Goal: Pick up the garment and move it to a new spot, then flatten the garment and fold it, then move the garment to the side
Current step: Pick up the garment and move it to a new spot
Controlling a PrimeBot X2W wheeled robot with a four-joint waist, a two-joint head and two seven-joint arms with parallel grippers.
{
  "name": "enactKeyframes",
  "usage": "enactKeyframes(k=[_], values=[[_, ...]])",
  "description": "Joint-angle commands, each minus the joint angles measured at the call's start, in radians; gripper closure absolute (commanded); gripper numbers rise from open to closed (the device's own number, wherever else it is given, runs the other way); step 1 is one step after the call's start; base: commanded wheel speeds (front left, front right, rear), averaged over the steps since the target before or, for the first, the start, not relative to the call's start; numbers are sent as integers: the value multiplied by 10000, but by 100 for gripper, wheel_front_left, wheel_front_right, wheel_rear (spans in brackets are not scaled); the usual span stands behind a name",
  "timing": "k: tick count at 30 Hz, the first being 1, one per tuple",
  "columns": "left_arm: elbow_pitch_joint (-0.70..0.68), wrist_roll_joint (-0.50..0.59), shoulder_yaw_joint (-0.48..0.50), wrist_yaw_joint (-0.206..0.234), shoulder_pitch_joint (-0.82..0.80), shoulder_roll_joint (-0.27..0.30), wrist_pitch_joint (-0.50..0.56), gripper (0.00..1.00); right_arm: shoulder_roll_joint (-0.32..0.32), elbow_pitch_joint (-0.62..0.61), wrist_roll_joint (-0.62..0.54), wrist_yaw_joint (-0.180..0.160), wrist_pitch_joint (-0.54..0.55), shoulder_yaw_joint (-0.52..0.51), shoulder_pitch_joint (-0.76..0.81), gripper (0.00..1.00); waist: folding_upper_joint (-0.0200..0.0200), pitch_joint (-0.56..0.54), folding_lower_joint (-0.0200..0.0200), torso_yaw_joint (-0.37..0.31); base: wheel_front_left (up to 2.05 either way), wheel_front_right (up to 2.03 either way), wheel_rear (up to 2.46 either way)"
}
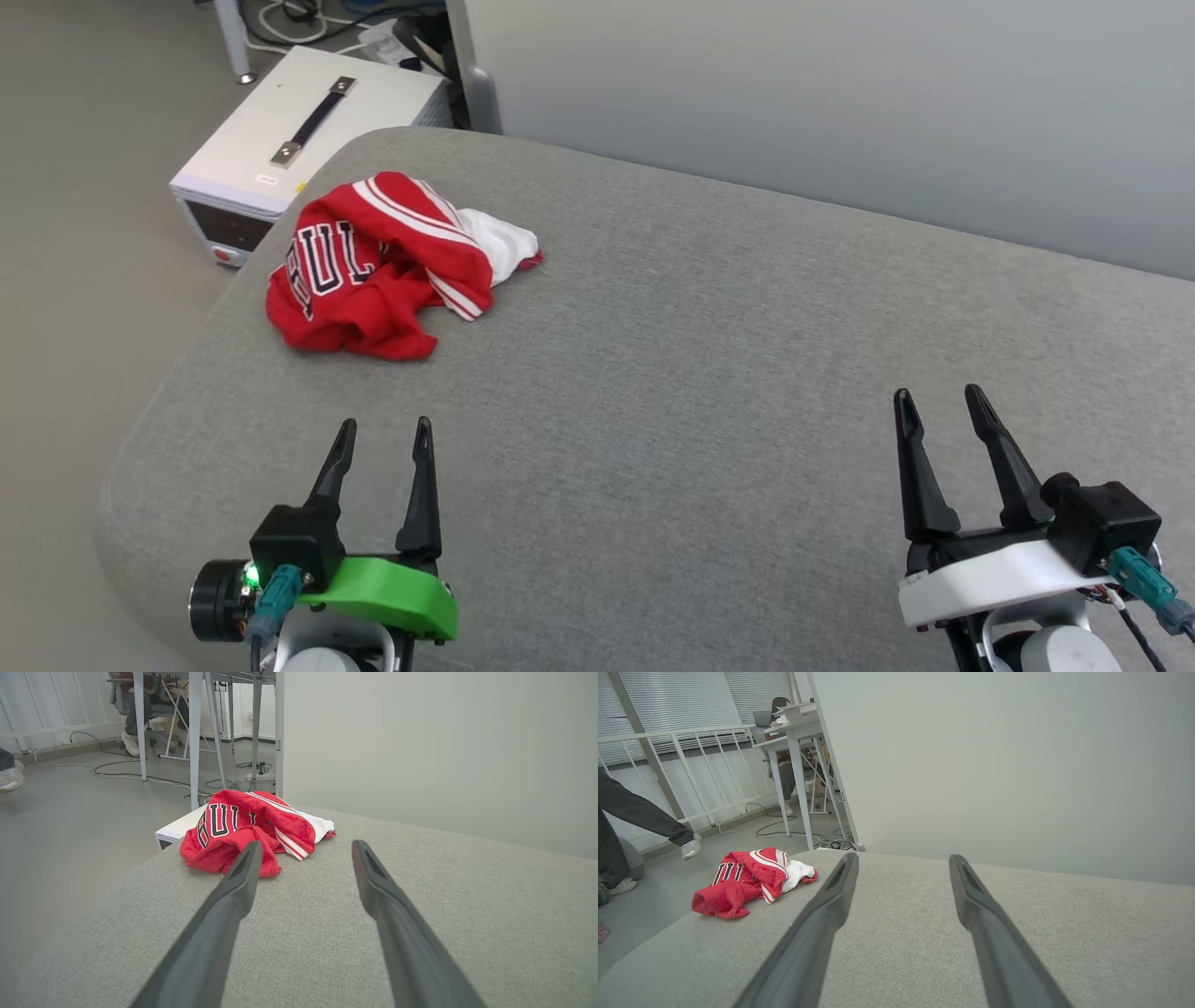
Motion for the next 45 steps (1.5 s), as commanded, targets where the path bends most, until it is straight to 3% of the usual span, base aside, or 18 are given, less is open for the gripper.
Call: enactKeyframes(k=[1,7,20,29,36,41,45], values=[[31,1,3,-44,208,-38,-123,0,16,5,96,-9,-103,56,68,0,0,-30,0,622,0,0,0],[52,23,13,-84,214,-40,-216,0,17,82,218,-9,-195,209,108,0,0,-37,0,1069,0,0,0],[-48,-97,89,5,222,-40,-216,0,17,112,189,-9,-195,312,63,0,0,67,0,1199,0,0,0],[-111,-124,268,13,159,-40,-216,0,-12,141,-143,-9,-195,391,-36,0,0,419,0,858,0,0,0],[229,-369,703,-277,-538,-37,-216,0,-288,-134,-451,-9,-195,494,-583,0,0,1526,0,188,0,0,0],[1843,-619,824,-680,-2052,518,139,0,-686,-628,-567,-9,-195,612,-1057,0,0,2633,0,-390,0,0,0],[2608,-828,726,-922,-3750,1435,1145,0,-877,-1174,-591,-9,-195,768,-1459,0,0,3586,0,-897,0,0,0]])
